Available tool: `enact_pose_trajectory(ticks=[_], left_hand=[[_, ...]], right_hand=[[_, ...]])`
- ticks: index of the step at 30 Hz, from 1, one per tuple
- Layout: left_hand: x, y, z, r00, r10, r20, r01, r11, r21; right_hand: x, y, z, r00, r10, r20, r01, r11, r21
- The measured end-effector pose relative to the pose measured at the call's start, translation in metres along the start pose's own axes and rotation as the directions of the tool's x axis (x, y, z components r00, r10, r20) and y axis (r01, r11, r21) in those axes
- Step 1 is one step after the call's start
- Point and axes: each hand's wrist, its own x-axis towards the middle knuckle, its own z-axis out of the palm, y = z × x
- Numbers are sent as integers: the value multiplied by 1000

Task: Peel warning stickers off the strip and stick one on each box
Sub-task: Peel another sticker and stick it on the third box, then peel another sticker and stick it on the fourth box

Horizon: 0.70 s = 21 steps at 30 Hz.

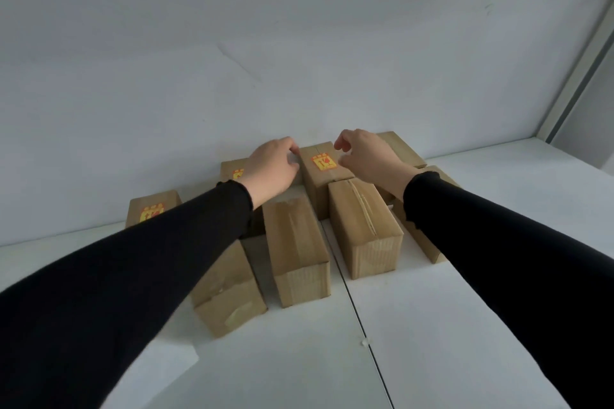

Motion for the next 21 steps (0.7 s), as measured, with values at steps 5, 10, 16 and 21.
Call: enact_pose_trajectory(ticks=[5, 10, 16, 21], left_hand=[[-78, -23, -57, 994, 106, -37, -102, 991, 81], [-181, -49, -107, 994, 96, -52, -92, 993, 73], [-294, -110, -128, 999, -10, -39, 14, 996, 86], [-364, -170, -114, 975, -220, 28, 216, 971, 108]], right_hand=[[-66, -48, -3, 988, -150, -48, 147, 987, -61], [-144, -130, 5, 944, -319, -87, 321, 947, 3], [-213, -212, 49, 913, -409, -8, 408, 909, 90], [-255, -259, 109, 910, -403, 100, 377, 903, 206]])
